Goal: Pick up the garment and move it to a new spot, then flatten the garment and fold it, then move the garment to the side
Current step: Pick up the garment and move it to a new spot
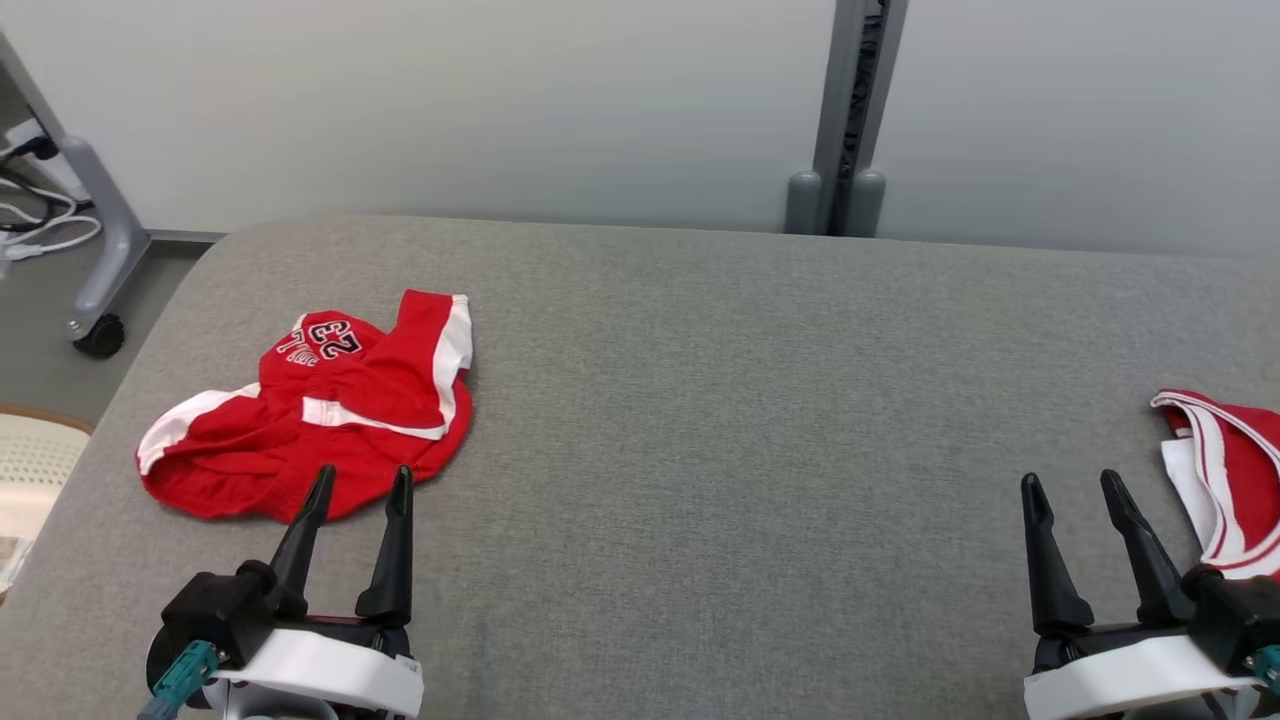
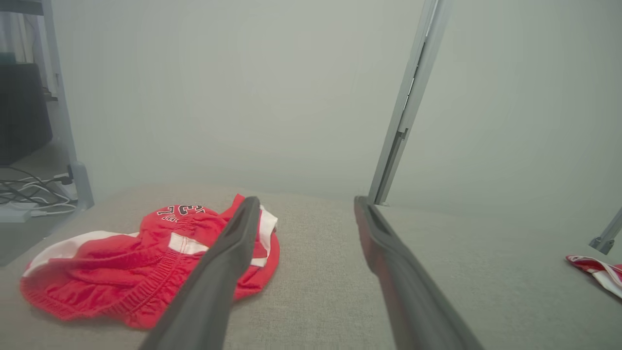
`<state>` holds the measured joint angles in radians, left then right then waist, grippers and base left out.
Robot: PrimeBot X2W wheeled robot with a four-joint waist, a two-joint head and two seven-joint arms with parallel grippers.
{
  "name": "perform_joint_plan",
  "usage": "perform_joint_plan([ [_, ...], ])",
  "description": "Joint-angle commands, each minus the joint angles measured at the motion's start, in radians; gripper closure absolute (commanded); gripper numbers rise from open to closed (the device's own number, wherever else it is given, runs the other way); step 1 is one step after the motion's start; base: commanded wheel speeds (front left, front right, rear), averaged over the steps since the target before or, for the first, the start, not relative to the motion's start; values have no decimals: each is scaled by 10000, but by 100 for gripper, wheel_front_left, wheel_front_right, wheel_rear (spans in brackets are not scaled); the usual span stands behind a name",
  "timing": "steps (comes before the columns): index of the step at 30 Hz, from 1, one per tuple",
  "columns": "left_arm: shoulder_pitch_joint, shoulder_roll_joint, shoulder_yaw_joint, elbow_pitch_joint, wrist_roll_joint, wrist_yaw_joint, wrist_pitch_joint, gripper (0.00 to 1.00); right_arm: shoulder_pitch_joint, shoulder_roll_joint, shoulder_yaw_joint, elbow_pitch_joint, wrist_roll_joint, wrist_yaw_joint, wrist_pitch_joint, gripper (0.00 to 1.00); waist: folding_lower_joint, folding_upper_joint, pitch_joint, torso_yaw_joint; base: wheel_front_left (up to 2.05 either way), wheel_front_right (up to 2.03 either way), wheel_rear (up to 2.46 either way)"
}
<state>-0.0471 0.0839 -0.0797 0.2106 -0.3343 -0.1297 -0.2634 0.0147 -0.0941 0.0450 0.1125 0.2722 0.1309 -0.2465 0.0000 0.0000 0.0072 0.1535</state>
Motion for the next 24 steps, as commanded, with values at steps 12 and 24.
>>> perform_joint_plan([
  [12,-262,88,274,222,160,-17,-13,0,-269,-1,342,238,177,-1,-34,0,0,0,154,1819,0,0,0],
  [24,-210,39,369,366,220,-19,-13,0,-429,-139,579,506,282,-1,-66,0,0,0,158,3011,0,0,0],
])
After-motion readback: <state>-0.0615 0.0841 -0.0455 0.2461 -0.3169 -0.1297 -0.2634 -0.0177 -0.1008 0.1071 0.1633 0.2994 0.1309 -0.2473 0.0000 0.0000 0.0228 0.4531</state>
